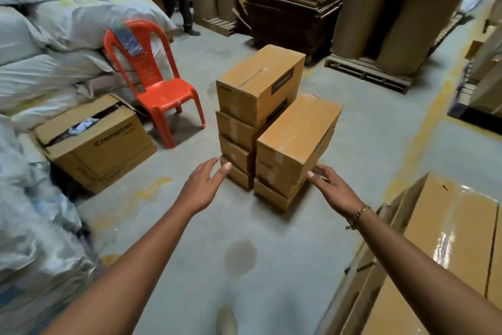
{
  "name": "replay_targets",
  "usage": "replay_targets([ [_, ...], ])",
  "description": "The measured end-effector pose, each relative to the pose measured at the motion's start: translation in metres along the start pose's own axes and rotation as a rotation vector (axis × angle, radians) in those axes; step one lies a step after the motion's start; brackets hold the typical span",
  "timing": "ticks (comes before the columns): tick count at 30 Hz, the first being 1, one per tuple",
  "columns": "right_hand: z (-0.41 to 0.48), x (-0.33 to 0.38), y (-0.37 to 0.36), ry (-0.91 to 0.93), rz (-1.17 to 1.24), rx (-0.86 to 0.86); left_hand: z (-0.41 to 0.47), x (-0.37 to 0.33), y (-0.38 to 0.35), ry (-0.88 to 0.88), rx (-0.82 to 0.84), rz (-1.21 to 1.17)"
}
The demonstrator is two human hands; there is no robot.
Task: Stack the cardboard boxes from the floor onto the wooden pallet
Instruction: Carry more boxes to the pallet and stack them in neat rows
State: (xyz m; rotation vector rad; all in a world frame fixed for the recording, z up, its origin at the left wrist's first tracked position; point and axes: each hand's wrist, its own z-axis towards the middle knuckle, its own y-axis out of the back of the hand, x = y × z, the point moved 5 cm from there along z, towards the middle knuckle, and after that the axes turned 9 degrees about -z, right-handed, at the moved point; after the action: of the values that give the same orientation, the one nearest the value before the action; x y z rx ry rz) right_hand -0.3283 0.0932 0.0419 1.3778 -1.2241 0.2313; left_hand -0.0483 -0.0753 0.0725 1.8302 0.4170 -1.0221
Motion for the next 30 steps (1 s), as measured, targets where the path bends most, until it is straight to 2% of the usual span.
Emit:
replay_targets([
  [5,0.052,0.004,-0.021,-0.113,0.057,-0.030,0.095,0.002,-0.002,0.001,0.138,0.016],
  [13,0.142,-0.032,-0.007,-0.275,0.130,-0.094,0.233,-0.004,-0.067,0.018,0.359,0.002],
  [24,0.285,-0.100,0.006,-0.539,0.228,-0.042,0.415,-0.009,-0.165,0.144,0.476,0.013],
  [30,0.348,-0.145,-0.018,-0.725,0.328,-0.051,0.503,0.014,-0.216,0.254,0.543,0.014],
])
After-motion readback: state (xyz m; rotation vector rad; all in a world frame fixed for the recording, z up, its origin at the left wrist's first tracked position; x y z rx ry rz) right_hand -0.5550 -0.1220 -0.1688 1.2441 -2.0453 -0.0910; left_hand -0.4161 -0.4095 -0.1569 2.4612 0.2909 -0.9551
